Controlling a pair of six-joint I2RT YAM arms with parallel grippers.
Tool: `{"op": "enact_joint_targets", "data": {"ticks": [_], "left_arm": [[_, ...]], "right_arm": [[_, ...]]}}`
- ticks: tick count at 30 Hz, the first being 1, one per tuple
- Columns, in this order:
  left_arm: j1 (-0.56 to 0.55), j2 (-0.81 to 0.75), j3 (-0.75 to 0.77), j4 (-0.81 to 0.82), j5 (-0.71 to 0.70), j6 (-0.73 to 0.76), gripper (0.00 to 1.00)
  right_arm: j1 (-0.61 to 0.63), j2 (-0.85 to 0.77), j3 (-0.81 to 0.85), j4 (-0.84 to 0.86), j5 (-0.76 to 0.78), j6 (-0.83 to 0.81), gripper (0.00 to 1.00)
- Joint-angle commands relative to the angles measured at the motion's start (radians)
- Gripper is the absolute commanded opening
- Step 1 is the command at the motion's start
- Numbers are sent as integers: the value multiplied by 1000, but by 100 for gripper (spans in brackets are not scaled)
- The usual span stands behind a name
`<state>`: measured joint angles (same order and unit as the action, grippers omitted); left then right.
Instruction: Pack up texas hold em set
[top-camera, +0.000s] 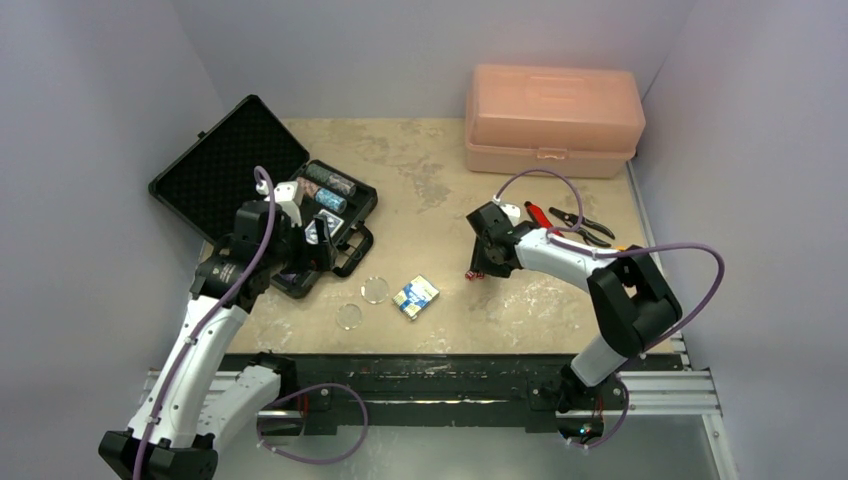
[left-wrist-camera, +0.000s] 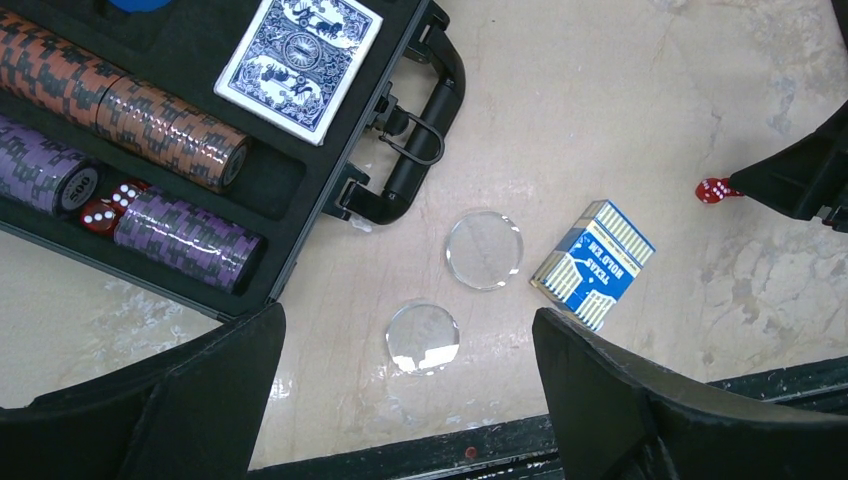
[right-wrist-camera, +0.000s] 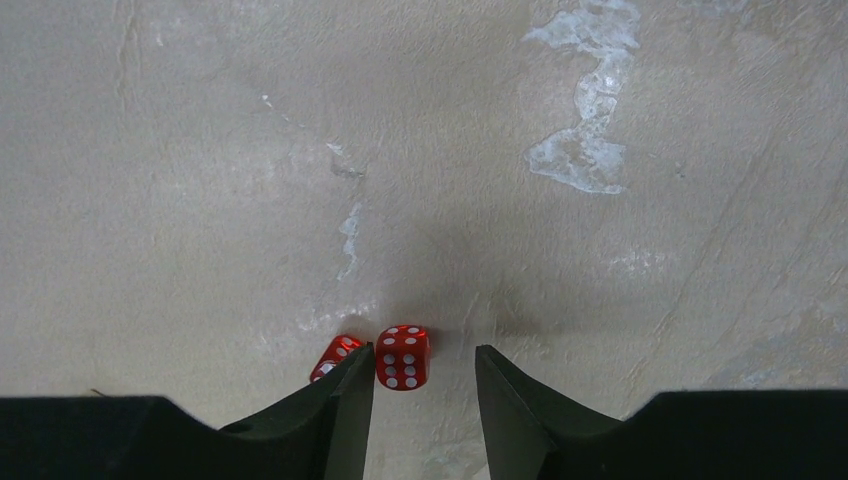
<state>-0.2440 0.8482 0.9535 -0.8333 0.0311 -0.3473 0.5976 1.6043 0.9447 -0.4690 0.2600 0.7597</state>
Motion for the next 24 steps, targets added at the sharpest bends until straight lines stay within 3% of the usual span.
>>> {"op": "enact_joint_targets", "data": {"ticks": [1, 12, 15, 16, 21, 24], "left_arm": [[-8, 2, 22, 10, -6, 11, 94], [-8, 6, 22, 11, -4, 10, 94], [-8, 8, 22, 10, -6, 11, 94], [-8, 9, 22, 10, -6, 11, 94], [-8, 8, 22, 10, -7, 11, 94], [-8, 9, 23, 10, -7, 11, 94]], "right_arm": [[7, 8, -14, 29, 14, -5, 45], [7, 26, -25, 40, 2, -10, 38], [5, 30, -24, 39, 0, -15, 29], [7, 31, -20, 32, 8, -17, 21], [7, 19, -2, 4, 28, -26, 0], [6, 12, 15, -18, 47, -32, 0]]}}
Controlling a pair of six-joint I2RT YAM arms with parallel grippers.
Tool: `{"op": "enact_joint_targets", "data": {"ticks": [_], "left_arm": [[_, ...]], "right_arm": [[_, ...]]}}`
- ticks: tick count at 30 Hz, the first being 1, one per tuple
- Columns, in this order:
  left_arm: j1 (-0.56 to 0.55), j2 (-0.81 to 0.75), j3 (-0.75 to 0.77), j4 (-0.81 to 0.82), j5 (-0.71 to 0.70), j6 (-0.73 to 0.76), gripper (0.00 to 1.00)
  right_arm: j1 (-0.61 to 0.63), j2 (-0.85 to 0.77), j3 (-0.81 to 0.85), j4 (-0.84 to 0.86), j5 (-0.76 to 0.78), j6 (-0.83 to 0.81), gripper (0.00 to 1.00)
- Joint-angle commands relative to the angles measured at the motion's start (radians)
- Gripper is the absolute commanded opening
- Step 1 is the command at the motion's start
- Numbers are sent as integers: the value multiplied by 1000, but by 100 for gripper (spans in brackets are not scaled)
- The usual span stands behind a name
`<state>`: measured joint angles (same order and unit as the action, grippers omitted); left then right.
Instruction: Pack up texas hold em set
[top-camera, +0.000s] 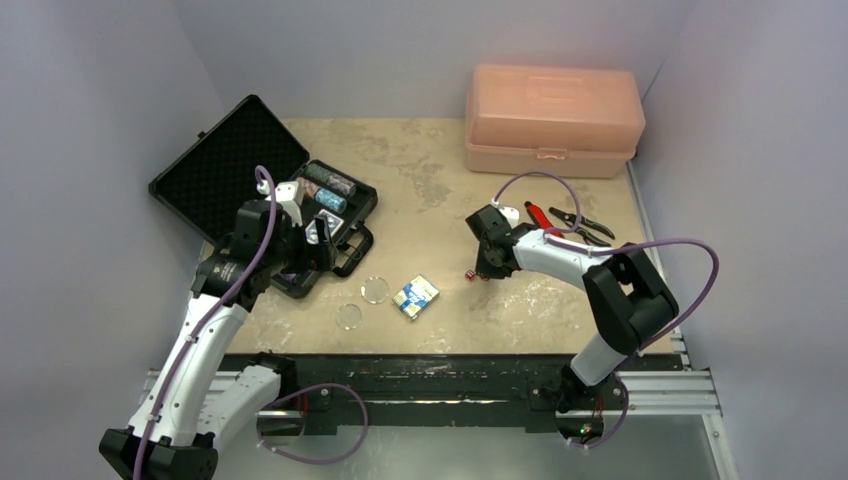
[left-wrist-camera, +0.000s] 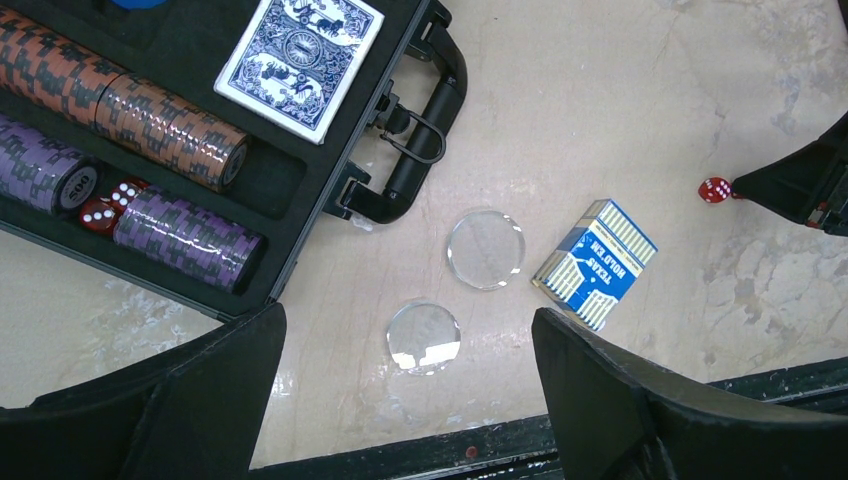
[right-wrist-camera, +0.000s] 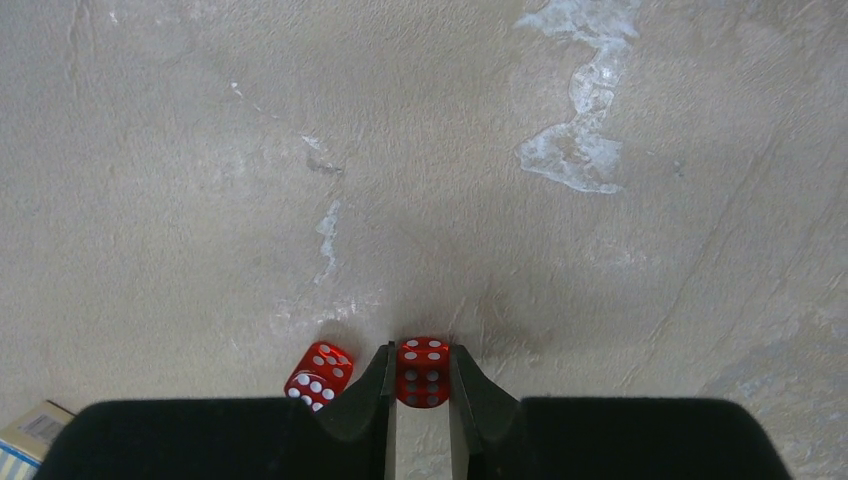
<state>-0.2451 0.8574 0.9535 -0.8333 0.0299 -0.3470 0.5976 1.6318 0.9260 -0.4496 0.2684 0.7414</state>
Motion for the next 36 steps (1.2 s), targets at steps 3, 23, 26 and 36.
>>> {"op": "enact_joint_targets", "data": {"ticks": [3, 23, 26, 36], "left_arm": [[-6, 0, 23, 11, -6, 11, 94], [-6, 14, 25, 15, -19, 14, 94], [-6, 16, 28, 18, -16, 14, 94], [-7, 14, 29, 23, -18, 14, 94]], "right_arm": [[7, -28, 51, -58, 56, -21, 0], [6, -64, 296, -129, 126, -131, 0], [7, -59, 338, -128, 126, -141, 0], [7, 2, 499, -64, 5, -144, 0]]}}
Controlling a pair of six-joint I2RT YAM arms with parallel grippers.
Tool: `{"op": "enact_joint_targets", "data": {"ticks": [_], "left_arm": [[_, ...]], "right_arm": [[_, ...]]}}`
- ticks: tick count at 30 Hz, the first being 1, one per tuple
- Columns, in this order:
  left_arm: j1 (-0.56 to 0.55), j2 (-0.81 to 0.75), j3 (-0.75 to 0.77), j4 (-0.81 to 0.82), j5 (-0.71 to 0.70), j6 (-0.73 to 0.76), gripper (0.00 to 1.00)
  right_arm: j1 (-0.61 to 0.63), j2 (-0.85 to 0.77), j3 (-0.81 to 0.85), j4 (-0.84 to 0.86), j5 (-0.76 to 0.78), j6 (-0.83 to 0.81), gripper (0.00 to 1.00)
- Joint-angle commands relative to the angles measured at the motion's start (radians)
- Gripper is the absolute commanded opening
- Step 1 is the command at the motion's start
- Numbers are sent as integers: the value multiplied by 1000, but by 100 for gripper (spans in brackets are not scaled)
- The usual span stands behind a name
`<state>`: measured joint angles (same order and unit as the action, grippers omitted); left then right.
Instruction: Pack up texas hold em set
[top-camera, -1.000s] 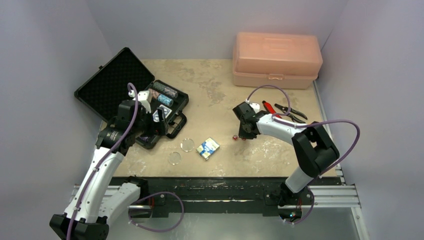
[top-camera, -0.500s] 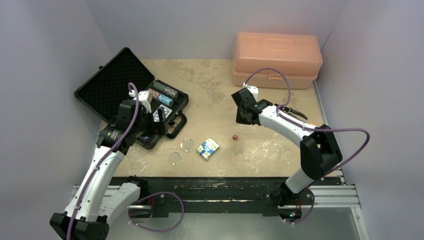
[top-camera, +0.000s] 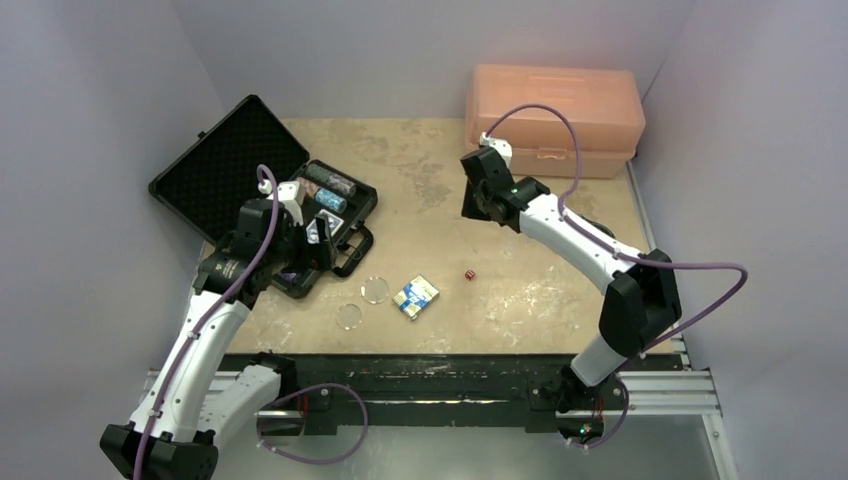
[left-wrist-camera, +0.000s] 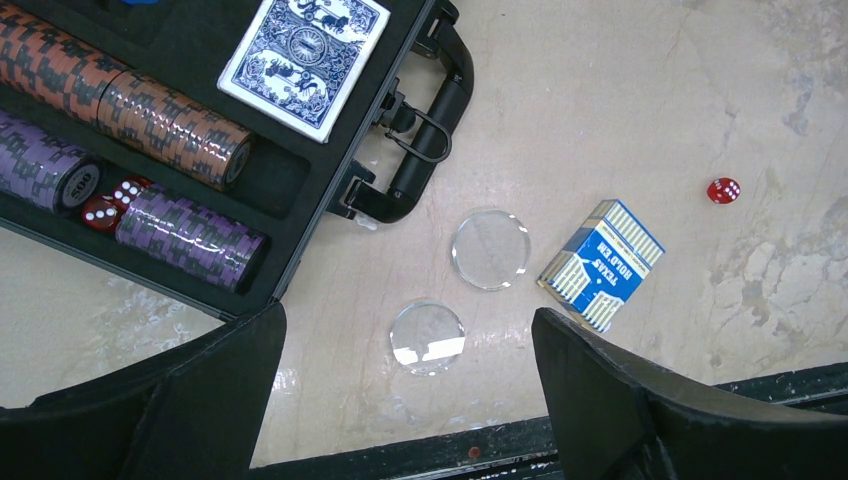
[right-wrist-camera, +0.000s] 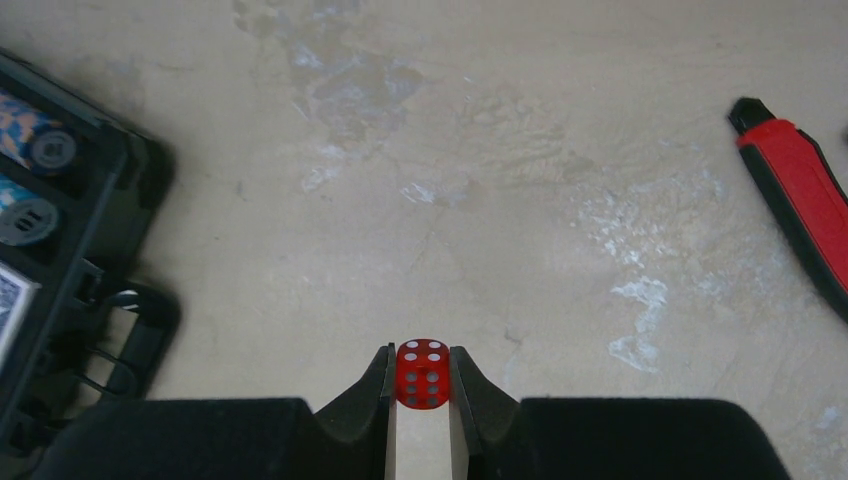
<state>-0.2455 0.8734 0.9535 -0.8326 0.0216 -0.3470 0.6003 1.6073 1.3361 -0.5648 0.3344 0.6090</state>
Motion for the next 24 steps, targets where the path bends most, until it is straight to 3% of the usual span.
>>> {"op": "enact_joint_targets", "data": {"ticks": [1, 15, 24], "left_arm": [[-6, -2, 31, 23, -9, 14, 94], [-6, -31, 28, 19, -18, 10, 93], [-6, -85, 40, -11, -134, 1, 91]], "right_arm": [[3, 37, 107, 59, -79, -14, 0], [6, 216, 317, 153, -285, 3, 0], [13, 343, 454, 238, -376, 64, 0]]}}
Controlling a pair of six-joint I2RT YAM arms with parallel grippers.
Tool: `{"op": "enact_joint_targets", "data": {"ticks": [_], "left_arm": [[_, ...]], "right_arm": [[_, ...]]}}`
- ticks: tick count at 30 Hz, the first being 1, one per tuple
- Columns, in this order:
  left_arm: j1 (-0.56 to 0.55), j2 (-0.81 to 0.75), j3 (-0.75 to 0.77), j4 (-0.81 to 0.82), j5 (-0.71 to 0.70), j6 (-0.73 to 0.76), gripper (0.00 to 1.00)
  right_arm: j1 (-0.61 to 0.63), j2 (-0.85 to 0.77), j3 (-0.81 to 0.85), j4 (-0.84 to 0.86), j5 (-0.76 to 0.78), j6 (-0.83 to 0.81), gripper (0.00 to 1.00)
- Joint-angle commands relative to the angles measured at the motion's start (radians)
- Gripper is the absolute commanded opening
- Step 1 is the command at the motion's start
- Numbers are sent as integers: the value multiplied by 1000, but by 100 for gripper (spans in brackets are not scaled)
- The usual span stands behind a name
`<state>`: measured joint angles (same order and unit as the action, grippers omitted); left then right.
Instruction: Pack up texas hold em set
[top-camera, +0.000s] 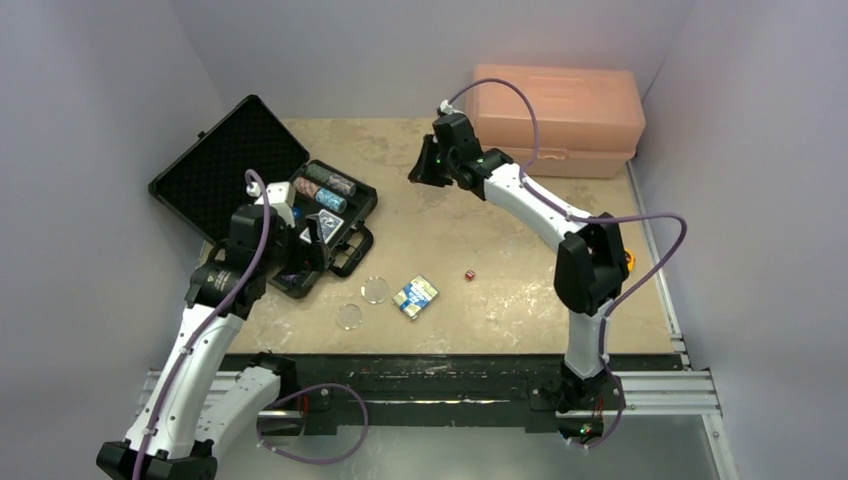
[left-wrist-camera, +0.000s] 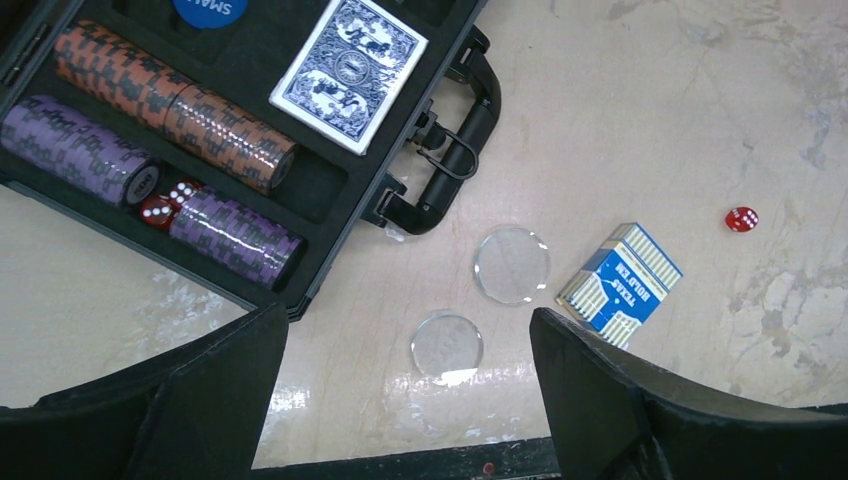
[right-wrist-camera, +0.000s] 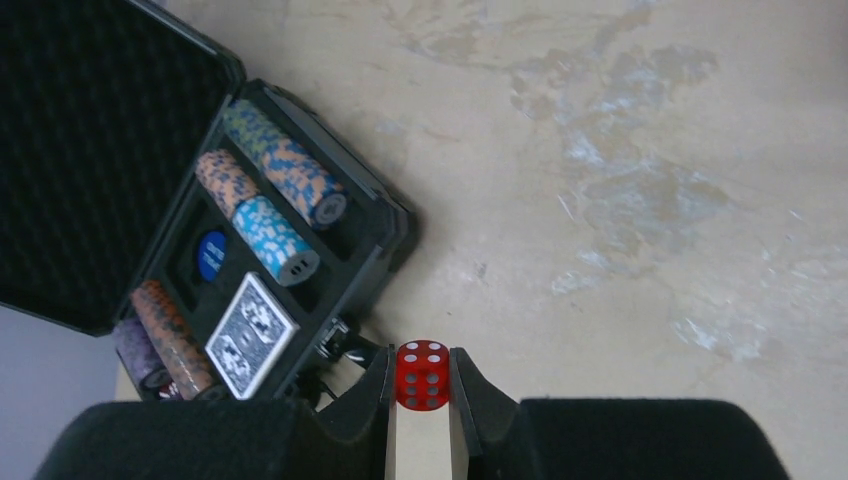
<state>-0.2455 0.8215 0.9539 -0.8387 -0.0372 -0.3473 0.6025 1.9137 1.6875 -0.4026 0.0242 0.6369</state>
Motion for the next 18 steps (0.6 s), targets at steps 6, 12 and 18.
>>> {"op": "enact_joint_targets", "data": {"ticks": [6, 12, 18], "left_arm": [[-6, -79, 48, -25, -150, -9, 91], [-6, -136, 47, -28, -187, -10, 93], [-6, -155, 46, -32, -204, -11, 97]], "right_arm": [[33, 169, 251, 87, -107, 79, 0], [57, 294, 392, 88, -141, 111, 0], [81, 388, 492, 75, -156, 127, 0]]}}
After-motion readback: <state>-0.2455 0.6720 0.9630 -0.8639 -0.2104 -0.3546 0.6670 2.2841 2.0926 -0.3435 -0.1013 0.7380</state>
